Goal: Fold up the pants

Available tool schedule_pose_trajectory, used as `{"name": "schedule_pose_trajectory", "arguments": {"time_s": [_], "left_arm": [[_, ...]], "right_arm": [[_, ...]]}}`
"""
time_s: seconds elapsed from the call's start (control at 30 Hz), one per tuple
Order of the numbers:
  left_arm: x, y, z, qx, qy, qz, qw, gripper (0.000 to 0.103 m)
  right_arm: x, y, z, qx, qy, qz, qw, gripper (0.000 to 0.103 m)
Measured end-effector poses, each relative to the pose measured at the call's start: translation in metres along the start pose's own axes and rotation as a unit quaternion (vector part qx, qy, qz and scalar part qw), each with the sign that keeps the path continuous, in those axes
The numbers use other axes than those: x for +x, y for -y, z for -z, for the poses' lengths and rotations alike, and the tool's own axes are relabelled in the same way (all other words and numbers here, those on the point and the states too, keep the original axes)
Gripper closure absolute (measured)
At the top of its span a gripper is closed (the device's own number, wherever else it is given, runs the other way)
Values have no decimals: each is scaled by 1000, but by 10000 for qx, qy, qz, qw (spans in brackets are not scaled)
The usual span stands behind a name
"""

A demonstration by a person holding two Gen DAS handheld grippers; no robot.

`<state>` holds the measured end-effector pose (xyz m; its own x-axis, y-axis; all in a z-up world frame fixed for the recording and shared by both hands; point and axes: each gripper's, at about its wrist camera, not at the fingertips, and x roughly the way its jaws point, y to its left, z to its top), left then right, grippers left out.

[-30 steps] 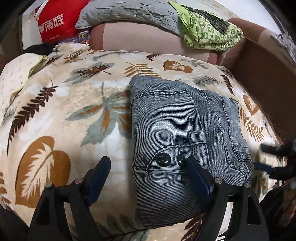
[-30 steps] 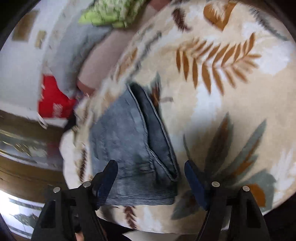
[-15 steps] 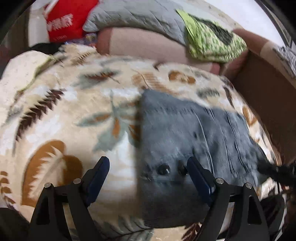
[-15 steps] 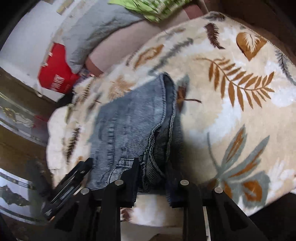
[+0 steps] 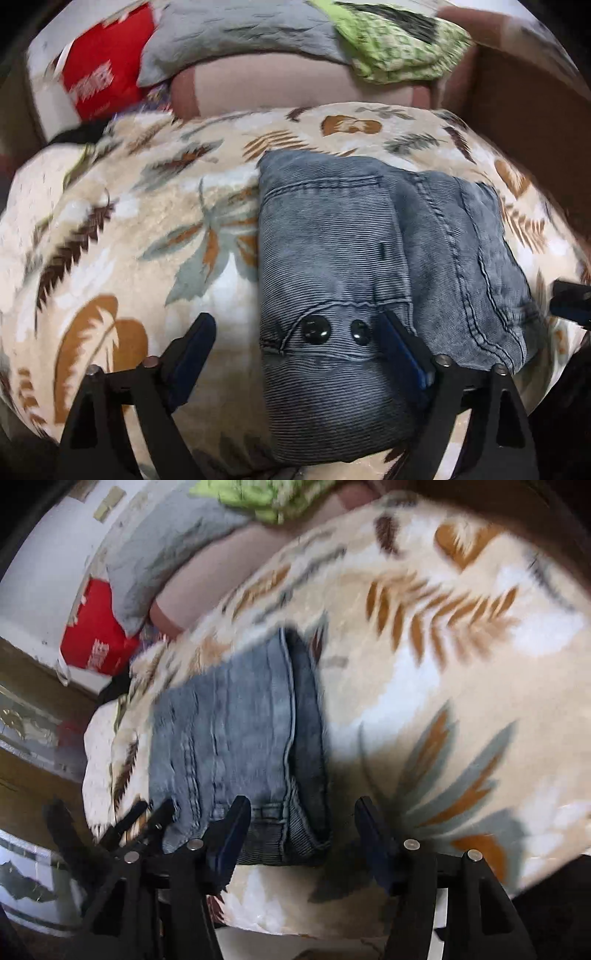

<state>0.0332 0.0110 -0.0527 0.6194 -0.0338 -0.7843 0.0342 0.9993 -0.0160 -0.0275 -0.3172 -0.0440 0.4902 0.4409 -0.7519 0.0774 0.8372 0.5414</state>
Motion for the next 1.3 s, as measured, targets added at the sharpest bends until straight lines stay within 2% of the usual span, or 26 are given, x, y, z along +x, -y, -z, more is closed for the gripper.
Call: {"name": "schedule_pose_trajectory", "arguments": {"time_s": [0.07, 0.13, 0.2, 0.27, 0.3, 0.33, 0.37, 0.4, 0.43, 0.47, 0.5, 0.57, 0.6, 0.67, 0.73, 0.8, 0.87, 0.9, 0.93, 1.0, 1.07, 1.1, 1.17, 1.23, 1.3], "left_arm": [[2, -2, 0, -68, -41, 41, 10000, 10], [2, -2, 1, -74, 2, 24, 10000, 10], [3, -3, 2, -112, 15, 42, 9999, 9], [3, -5, 0, -179, -32, 110, 9998, 9], [2, -7, -2, -228, -39, 155, 9996, 9], [-3, -10, -4, -331, -22, 255, 9991, 9], [-10, -13, -5, -444, 57, 382, 9983, 10], [-21, -16, -6, -513, 258, 452, 9973, 10], [-31, -17, -6, -478, 498, 423, 9967, 10], [-35, -17, -6, -408, 628, 325, 9967, 10], [-34, -15, -6, -322, 626, 197, 9973, 10], [-12, -11, -2, -149, 124, 211, 9996, 10], [-1, -10, 3, -156, -49, 228, 9996, 9], [3, -14, 8, -334, 16, 324, 9989, 9], [4, -16, 6, -341, -28, 376, 9987, 8], [5, -16, 7, -355, 8, 388, 9986, 8], [5, -16, 7, -381, 7, 470, 9982, 8], [-1, -19, 7, -419, 28, 481, 9980, 9], [-10, -22, 5, -504, 113, 567, 9971, 9], [-33, -28, 0, -746, 586, 772, 9925, 9], [-37, -26, -4, -632, 693, 819, 9922, 9], [-32, -22, -3, -517, 549, 799, 9939, 9], [-6, -17, 4, -452, -13, 788, 9959, 9], [4, -25, 9, -799, -111, 1011, 9916, 8], [5, -28, 6, -831, -169, 1083, 9905, 8]], "right_arm": [[-24, -8, -5, 21, 369, -254, 9990, 40], [-34, -25, -13, -103, 505, -570, 9970, 40], [-31, -44, -18, -232, 427, -1148, 9922, 40], [-7, -47, -23, -159, 172, -1550, 9876, 37], [13, -41, -24, -49, -108, -1555, 9878, 35], [32, -34, -23, 60, -374, -1283, 9910, 35], [55, -21, -19, 196, -711, -831, 9938, 39], [66, -13, -16, 331, -783, -838, 9929, 43], [58, -14, -17, 352, -623, -926, 9931, 44], [52, -18, -19, 309, -662, -900, 9933, 44], [47, -27, -25, 192, -657, -770, 9947, 44], [33, -46, -38, -134, -417, -581, 9974, 42], [29, -58, -48, -290, -356, -687, 9966, 42], [28, -80, -67, -499, -295, -959, 9937, 41], [43, -87, -83, -671, -299, -996, 9923, 37], [68, -73, -91, -558, -418, -539, 9961, 37], [107, -41, -91, -58, -864, 128, 9962, 40], [110, -34, -89, 71, -780, -21, 9969, 40], [104, -40, -89, -37, -694, 0, 9976, 40], [94, -63, -91, -549, -750, 377, 9950, 40], [83, -85, -97, -972, -620, 685, 9910, 40], [74, -97, -103, -1136, -494, 709, 9898, 40], [66, -123, -111, -1328, -369, 518, 9891, 40], [72, -150, -115, -1522, -580, -49, 9866, 35], [90, -164, -110, -1604, -926, -508, 9814, 32]]}}
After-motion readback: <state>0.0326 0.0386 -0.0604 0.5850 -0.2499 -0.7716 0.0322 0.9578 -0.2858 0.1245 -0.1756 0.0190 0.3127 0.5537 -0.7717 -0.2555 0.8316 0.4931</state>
